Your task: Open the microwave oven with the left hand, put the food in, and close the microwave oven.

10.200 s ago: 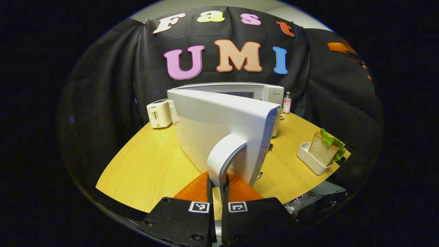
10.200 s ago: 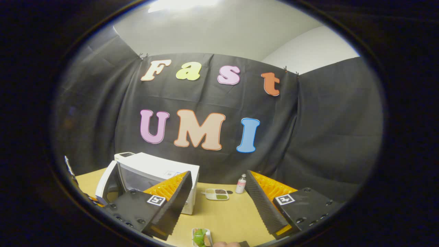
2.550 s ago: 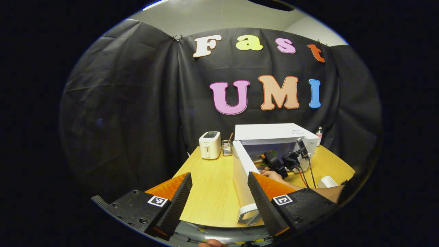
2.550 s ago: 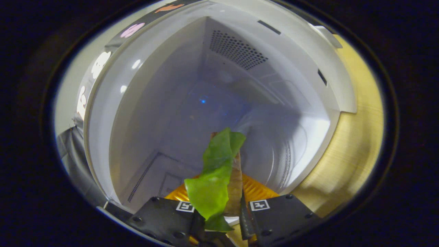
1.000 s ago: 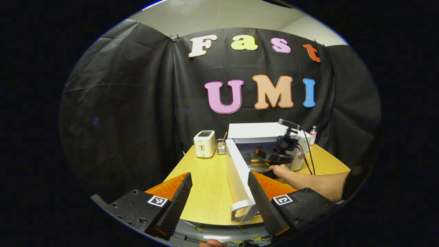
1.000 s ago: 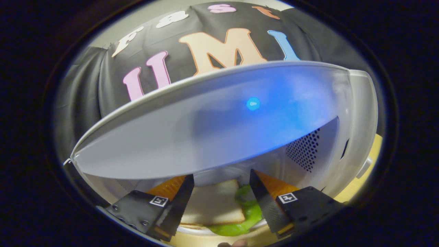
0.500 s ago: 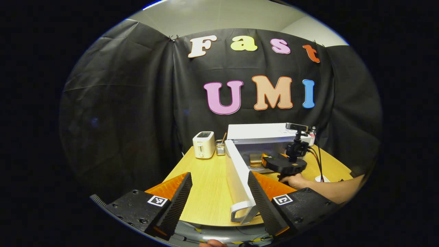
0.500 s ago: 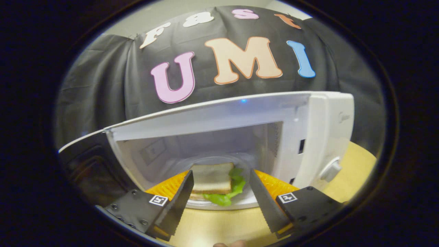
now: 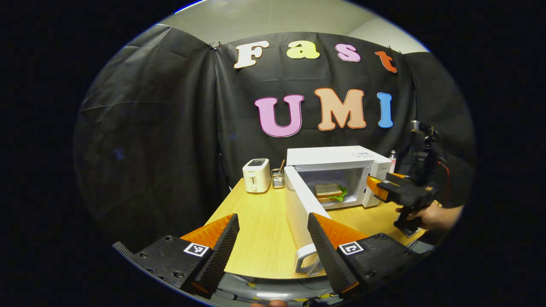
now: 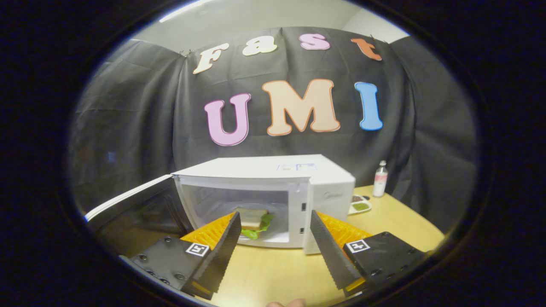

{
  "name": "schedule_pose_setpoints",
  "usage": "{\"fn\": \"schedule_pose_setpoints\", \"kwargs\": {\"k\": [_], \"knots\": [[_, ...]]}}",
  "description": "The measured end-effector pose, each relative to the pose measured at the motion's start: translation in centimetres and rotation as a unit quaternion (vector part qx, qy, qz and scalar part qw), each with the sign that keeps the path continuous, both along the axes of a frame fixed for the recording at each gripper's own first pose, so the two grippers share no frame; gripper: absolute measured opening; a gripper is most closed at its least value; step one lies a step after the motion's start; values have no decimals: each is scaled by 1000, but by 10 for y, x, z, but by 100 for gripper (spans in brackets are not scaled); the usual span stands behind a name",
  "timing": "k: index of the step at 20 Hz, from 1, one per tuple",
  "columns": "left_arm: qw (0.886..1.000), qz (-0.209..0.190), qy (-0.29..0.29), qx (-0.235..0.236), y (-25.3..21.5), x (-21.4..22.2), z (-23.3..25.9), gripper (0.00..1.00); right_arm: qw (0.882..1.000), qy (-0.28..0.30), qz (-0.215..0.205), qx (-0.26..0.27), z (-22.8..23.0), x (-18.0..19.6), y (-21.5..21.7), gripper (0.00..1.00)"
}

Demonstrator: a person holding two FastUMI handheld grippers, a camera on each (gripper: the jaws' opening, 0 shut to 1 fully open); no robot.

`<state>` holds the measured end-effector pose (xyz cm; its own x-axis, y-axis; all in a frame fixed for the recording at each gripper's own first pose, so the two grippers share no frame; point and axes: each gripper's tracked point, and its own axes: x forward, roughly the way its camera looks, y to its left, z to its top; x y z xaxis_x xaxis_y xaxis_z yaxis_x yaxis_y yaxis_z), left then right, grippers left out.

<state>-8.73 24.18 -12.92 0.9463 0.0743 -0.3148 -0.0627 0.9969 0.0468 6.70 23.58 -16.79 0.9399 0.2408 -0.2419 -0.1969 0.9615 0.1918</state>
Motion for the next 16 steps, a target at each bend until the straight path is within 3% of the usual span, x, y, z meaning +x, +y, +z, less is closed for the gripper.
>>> {"fn": "schedule_pose_setpoints", "kwargs": {"k": [1, 2, 4, 5, 7, 9, 10, 13, 16], "knots": [[1000, 2, -4, 0, 2, 1, 2, 93, 1000, -5, -4, 2, 10, -1, -9, 92], [1000, -1, -6, -1, 2, 0, 3, 91, 1000, -12, -12, 7, 23, -2, -19, 99], [1000, -6, -4, 8, 1, -4, -1, 84, 999, -23, -28, 15, 48, -4, -40, 99], [1000, -5, 1, 14, 4, -5, -8, 75, 999, -30, -33, 14, 58, -5, -49, 99], [999, 30, 11, 29, 17, -2, -14, 37, 998, -50, -39, 7, 77, -8, -62, 99], [1000, 20, 22, 11, 3, -4, -22, 0, 997, -61, -38, 5, 91, -11, -73, 99], [1000, 8, 20, 9, -9, -4, -24, 0, 997, -64, -42, 1, 96, -11, -81, 92], [998, -8, 33, 44, -18, 2, -45, 1, 995, -78, -57, -2, 117, -8, -105, 92], [998, -22, 47, 44, -34, 0, -58, 0, 993, -95, -71, -3, 136, -9, -127, 92]]}}
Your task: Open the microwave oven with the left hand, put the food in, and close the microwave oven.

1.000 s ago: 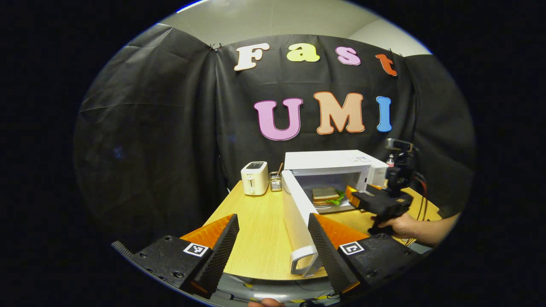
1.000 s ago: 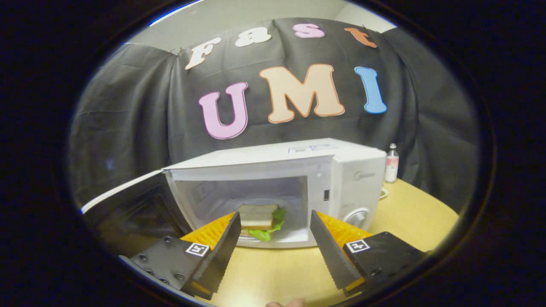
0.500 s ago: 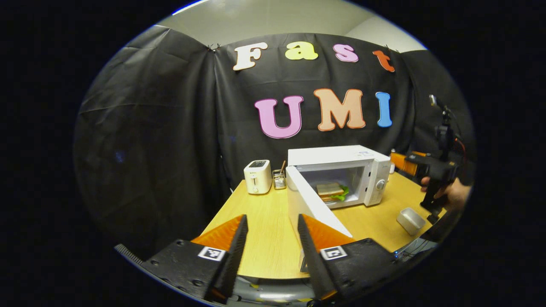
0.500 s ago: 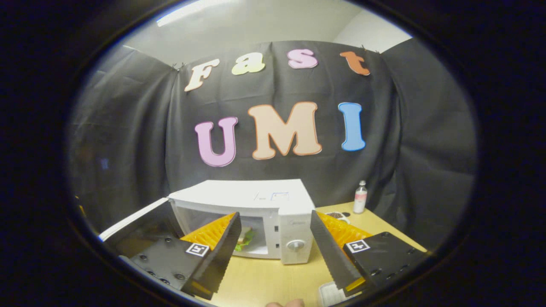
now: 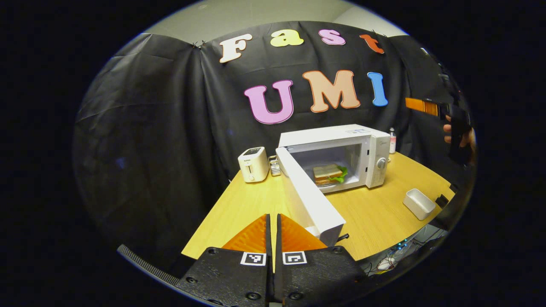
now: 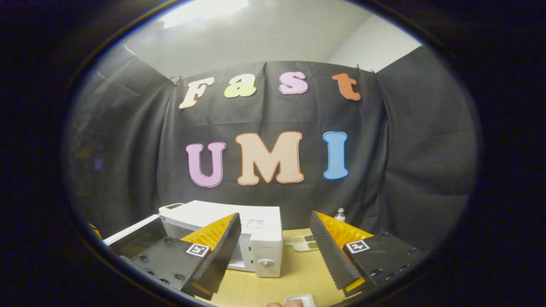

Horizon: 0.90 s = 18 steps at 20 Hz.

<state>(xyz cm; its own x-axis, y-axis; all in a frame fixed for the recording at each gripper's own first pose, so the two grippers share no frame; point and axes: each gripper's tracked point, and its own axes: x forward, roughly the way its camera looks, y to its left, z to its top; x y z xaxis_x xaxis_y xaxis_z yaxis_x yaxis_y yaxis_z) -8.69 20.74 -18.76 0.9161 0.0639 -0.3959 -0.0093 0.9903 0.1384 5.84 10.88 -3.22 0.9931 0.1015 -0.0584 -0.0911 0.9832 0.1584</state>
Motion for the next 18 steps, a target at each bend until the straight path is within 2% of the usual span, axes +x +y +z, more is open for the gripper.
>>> {"fn": "schedule_pose_setpoints", "kwargs": {"k": [5, 6, 13, 14, 17, 18], "knots": [[1000, -6, 20, 3, -15, 2, -18, 0, 999, -15, -27, -8, 16, -2, -37, 92], [1000, -8, 20, 8, -18, 5, -20, 0, 999, -15, -31, -5, 18, -2, -44, 99], [999, -32, 23, 10, -63, 18, -16, 0, 999, -20, -39, -3, 26, 4, -78, 99], [999, -34, 23, 6, -71, 20, -16, 0, 999, -17, -38, -6, 25, 4, -83, 92], [999, -43, 24, -6, -96, 29, -17, 0, 999, -15, -37, -15, 23, 6, -94, 92], [999, -46, 25, -6, -104, 33, -19, 0, 999, -15, -36, -14, 23, 5, -96, 99]]}}
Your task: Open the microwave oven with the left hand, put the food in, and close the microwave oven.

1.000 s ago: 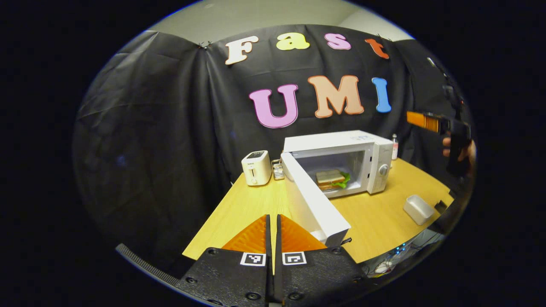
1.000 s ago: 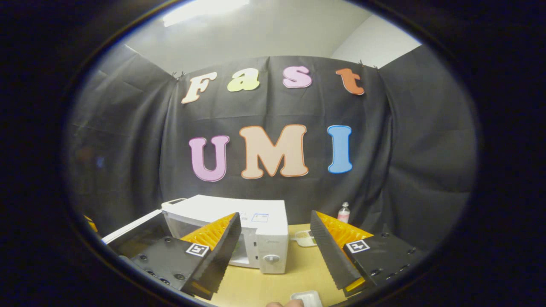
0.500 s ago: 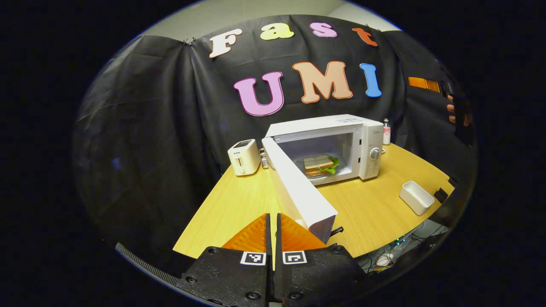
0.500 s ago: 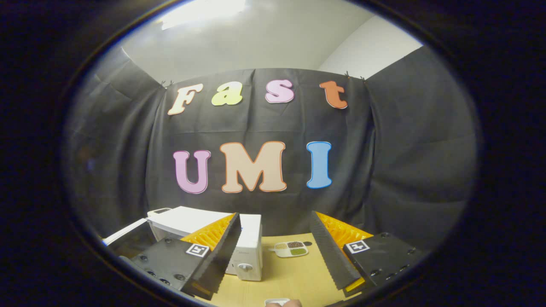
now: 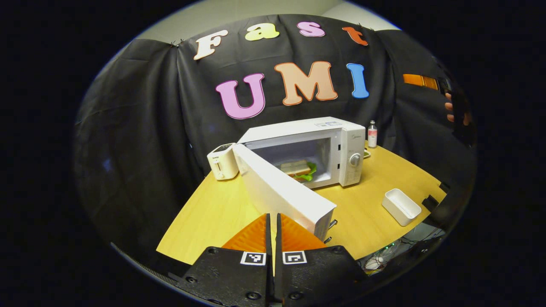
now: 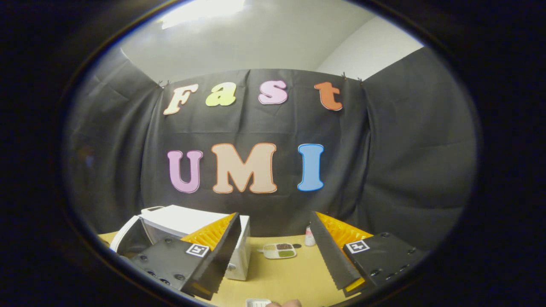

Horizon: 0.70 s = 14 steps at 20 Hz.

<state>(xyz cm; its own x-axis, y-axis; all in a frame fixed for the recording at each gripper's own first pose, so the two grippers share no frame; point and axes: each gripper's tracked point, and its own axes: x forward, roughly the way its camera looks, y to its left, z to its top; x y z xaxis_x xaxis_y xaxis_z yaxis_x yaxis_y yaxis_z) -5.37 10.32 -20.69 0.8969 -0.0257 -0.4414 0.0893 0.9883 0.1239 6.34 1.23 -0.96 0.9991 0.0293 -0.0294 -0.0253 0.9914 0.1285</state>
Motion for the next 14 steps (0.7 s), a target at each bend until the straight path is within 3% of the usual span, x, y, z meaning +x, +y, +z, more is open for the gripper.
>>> {"fn": "schedule_pose_setpoints", "kwargs": {"k": [1, 4, 5, 11, 12, 14], "knots": [[1000, -3, 0, 0, -5, 2, -1, 0, 1000, -1, 3, 0, 1, 1, -2, 92], [1000, -14, 5, -4, -27, 13, -6, 0, 1000, 1, 10, -4, -1, 6, -10, 92], [1000, -17, 5, -8, -34, 16, -8, 0, 1000, -1, 9, -6, 0, 8, -16, 99], [999, -34, 16, -13, -76, 36, -23, 0, 1000, -5, 8, -5, 2, 20, -40, 99], [999, -37, 17, -14, -83, 41, -23, 0, 1000, -8, 7, -6, 4, 21, -42, 92], [999, -44, 19, -17, -97, 51, -26, 0, 1000, -12, 7, -7, 4, 24, -45, 92]]}}
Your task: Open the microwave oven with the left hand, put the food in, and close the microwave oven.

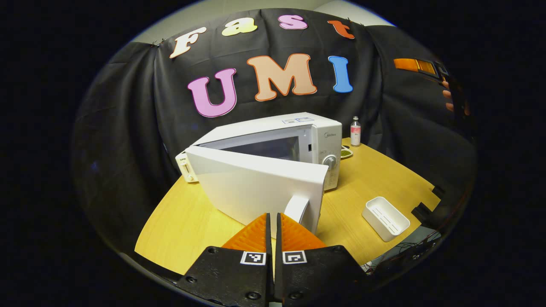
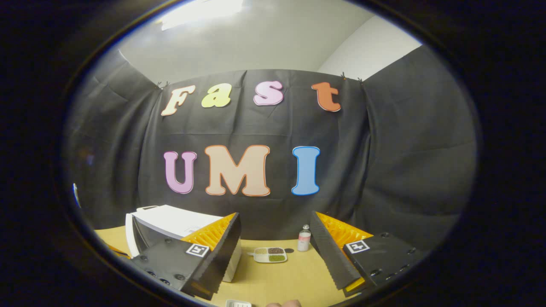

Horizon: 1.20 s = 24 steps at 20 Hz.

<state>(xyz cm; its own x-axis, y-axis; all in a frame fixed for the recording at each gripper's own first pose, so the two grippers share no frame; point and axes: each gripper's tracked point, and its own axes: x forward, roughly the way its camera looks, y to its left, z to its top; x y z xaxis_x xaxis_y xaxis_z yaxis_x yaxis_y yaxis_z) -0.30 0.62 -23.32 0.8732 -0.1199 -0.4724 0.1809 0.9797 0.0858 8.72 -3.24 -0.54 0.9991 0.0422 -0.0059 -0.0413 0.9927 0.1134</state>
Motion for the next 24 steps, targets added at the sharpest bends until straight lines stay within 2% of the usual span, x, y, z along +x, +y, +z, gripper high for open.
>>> {"fn": "schedule_pose_setpoints", "kwargs": {"k": [8, 16, 21, 22, 23, 24], "knots": [[1000, -6, -3, -10, -33, 47, -6, 0, 1000, -1, 18, -13, -10, 3, -6, 92], [1000, 6, -18, -12, -36, 93, -1, 0, 1000, -7, 14, -17, -10, -1, -16, 93], [1000, -3, -24, -18, -51, 114, 0, 0, 1000, -9, 8, -20, -10, -3, -23, 93], [1000, -7, -24, -17, -55, 120, -1, 0, 1000, -9, 7, -22, -11, -3, -23, 100], [1000, -10, -23, -16, -59, 125, -3, 0, 1000, -7, 5, -23, -11, -3, -25, 93], [1000, -10, -25, -15, -61, 130, -4, 0, 1000, -6, 4, -23, -12, -3, -27, 100]]}}
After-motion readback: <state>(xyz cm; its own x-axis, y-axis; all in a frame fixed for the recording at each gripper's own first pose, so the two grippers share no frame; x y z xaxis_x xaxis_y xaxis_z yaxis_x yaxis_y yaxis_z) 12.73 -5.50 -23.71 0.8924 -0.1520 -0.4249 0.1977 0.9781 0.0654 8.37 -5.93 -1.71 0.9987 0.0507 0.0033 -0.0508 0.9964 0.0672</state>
